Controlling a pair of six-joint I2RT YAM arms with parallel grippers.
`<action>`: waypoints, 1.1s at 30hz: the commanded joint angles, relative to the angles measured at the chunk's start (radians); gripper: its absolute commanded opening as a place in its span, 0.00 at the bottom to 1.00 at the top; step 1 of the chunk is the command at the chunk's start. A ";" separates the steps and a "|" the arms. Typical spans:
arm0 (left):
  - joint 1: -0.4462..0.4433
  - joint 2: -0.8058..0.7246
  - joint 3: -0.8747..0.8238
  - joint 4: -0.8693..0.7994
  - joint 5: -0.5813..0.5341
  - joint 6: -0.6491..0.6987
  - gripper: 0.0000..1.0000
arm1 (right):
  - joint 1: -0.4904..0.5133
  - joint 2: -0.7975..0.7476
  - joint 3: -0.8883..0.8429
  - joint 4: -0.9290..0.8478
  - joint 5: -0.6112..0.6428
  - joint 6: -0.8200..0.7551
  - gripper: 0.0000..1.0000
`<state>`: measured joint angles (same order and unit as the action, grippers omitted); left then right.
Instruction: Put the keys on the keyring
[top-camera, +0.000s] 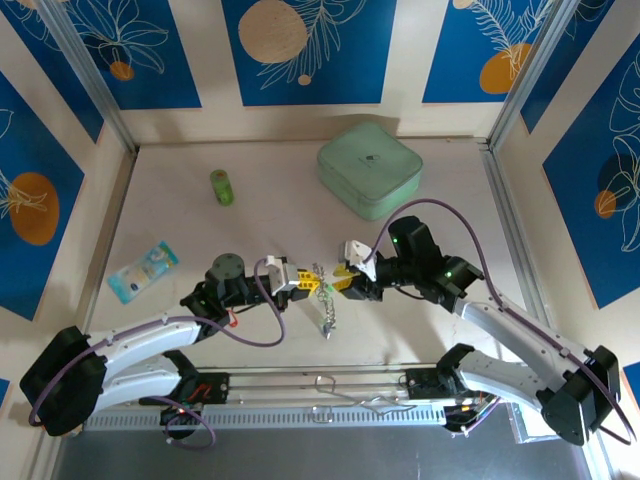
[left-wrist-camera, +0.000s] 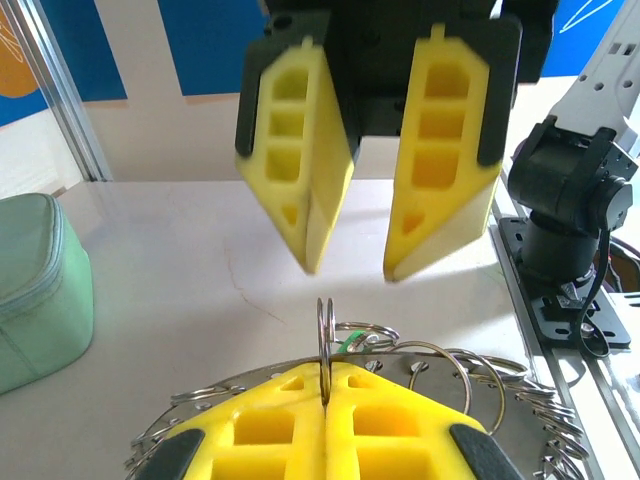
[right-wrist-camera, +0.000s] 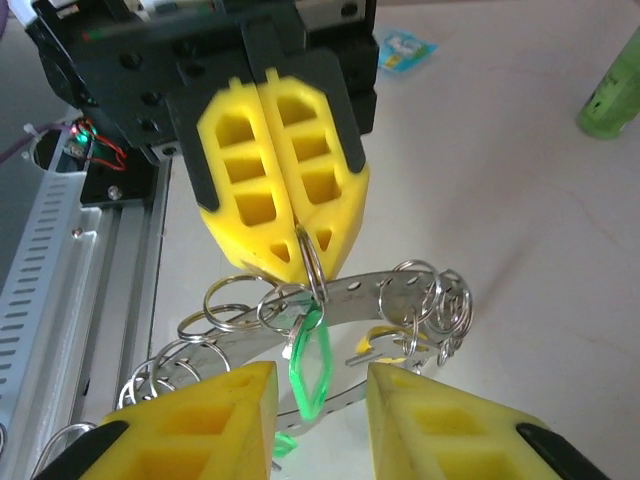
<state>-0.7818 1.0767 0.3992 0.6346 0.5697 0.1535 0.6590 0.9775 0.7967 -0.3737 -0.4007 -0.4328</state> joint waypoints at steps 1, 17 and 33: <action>-0.012 -0.002 0.036 0.023 0.043 0.035 0.00 | -0.006 -0.001 0.023 0.022 -0.078 0.023 0.30; -0.019 0.005 0.049 0.029 0.086 0.032 0.00 | 0.050 0.139 0.075 0.082 -0.098 0.011 0.11; -0.033 -0.001 0.172 -0.378 -0.025 0.189 0.17 | 0.125 0.199 0.251 -0.257 0.145 -0.223 0.00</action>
<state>-0.7982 1.0855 0.5171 0.3771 0.5480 0.2657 0.7551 1.1572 0.9932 -0.5373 -0.3042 -0.5785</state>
